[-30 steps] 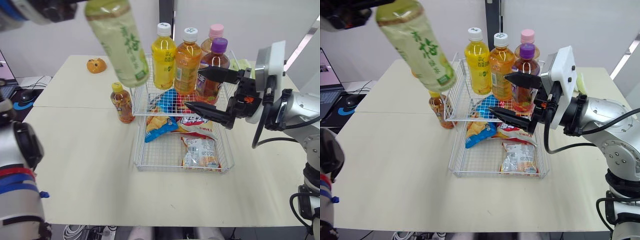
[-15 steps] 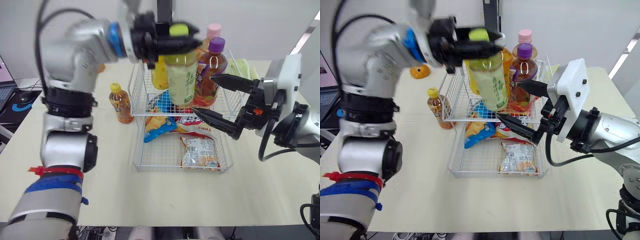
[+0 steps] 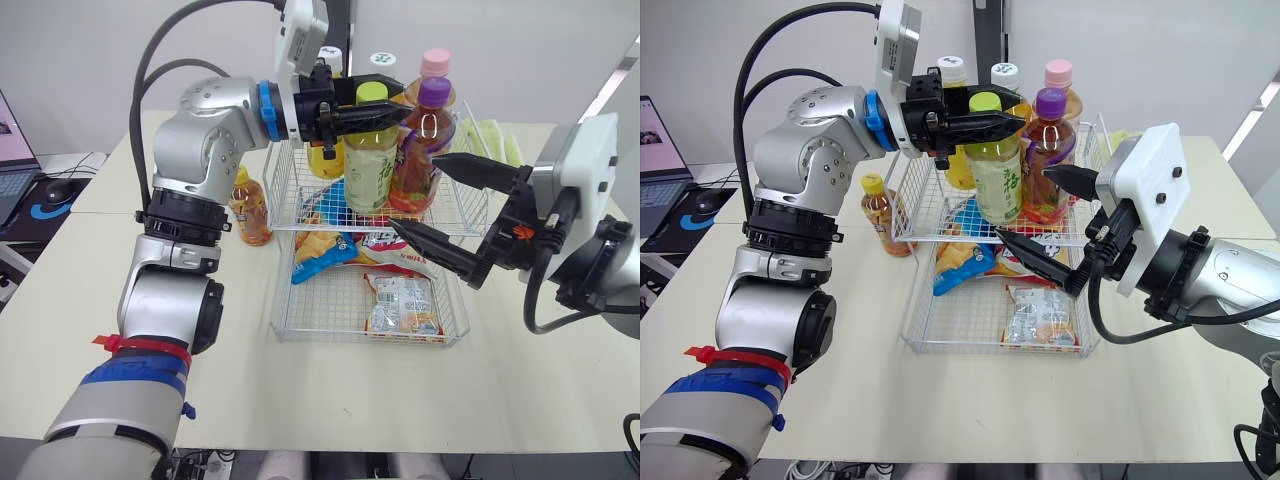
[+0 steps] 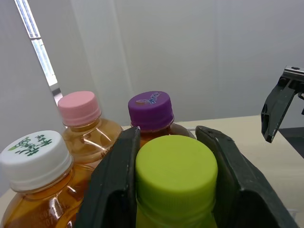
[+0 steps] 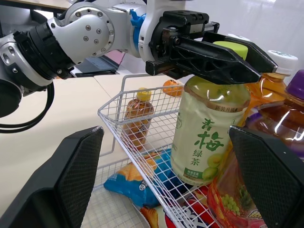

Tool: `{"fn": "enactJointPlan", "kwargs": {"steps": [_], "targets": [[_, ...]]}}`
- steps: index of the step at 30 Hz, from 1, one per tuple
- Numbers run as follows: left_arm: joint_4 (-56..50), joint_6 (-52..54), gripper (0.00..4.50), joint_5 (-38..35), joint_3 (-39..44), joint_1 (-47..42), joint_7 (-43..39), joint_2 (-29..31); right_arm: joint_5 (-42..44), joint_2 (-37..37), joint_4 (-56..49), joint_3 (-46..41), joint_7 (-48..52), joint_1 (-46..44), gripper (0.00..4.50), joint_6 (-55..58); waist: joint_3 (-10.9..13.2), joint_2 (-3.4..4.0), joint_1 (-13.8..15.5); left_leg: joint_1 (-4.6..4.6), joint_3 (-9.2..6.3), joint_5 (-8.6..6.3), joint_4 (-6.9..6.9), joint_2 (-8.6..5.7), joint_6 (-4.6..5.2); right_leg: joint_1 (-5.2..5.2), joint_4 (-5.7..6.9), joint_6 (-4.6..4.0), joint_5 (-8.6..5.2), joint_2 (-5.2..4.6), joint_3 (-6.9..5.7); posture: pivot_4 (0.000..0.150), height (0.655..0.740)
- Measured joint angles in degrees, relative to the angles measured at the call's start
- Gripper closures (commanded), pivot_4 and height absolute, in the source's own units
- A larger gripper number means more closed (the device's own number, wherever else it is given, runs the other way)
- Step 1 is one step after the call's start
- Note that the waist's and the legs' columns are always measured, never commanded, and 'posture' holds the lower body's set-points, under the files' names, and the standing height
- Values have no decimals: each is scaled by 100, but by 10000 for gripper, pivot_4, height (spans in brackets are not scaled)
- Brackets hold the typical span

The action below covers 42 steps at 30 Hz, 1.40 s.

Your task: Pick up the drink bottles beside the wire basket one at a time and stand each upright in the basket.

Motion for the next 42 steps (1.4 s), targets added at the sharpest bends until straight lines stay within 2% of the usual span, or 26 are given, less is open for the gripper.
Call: {"fn": "enactJointPlan", "kwargs": {"steps": [6, 12, 17, 19, 22, 28, 32, 36, 39, 42], "targets": [[-34, 136, 550, -77, 125, -2, -63, -4, 81, -115, 8, 7, -75, 2, 0, -161, 0, 0, -6, 0, 0, 0, 0, 0, 0, -1, 0, 0, 0, 1, 0, 1500, 7400], [-353, 388, 156, -381, 550, -197, -72, 231, 71, -120, 112, 57, 177, -1, 0, -310, 0, 0, -13, 0, 0, 0, 0, 1, 0, -1, 0, 0, 0, 2, 0, 1500, 7400], [-1063, 972, 156, -645, 996, -38, 175, 994, -43, -23, 338, 384, 675, -96, 0, -481, -3, 5, -49, 7, 0, 0, -2, 3, 0, 0, 5, 0, 0, 5, 1, 1500, 7400], [-1359, 1091, 156, -643, 1175, 397, 387, 1333, -125, 55, 412, 496, 855, -191, 0, -555, -6, 11, -54, 11, -1, 0, -1, 4, -1, 2, 7, 0, 0, 4, 3, 1500, 7400], [-1819, 1141, 156, -512, 1571, 1534, 875, 1788, -281, 229, 626, 675, 1207, -439, 0, -694, -8, 14, -54, 12, -3, 1, 1, 5, -1, 2, 10, 0, 0, 4, 1, 1500, 7400], [-3036, 1218, 156, -559, 3088, 3837, 2057, 1958, -713, 706, 1284, 1099, 2057, -983, 0, -937, -8, 14, -32, 8, -1, -1, 0, 4, 1, 0, -5, 1, 1, 2, 4, 1500, 7400], [-3762, 1022, 156, -562, 3931, 5637, 2502, 1617, -1008, 958, 1623, 1345, 2568, -1155, 0, -1047, -8, 13, 2, 7, -3, -1, 1, 5, 1, 2, -6, 1, 2, -1, 0, 1500, 7400], [-4658, 792, 156, -570, 4190, 7273, 2939, 749, -1288, 1191, 1848, 1494, 2945, -1318, 0, -1148, -12, 7, 69, 13, -3, -3, 4, 3, 3, 12, -7, 4, 5, -4, 1, 1500, 7400], [-4947, 684, 156, -616, 4168, 7723, 3174, 469, -1411, 1284, 1933, 1528, 3085, -1373, 0, -1159, -15, 2, 142, 14, -8, -4, 4, 4, 5, 12, -2, 4, 7, -4, -6, 1500, 7400], [-5062, 527, 156, -655, 4143, 7776, 3280, 452, -1555, 1310, 1970, 1538, 3163, -1375, 0, -1153, -16, 4, 138, 16, -7, -14, 4, 4, 24, 12, -1, -5, 12, -4, -5, 1500, 7400]]}}
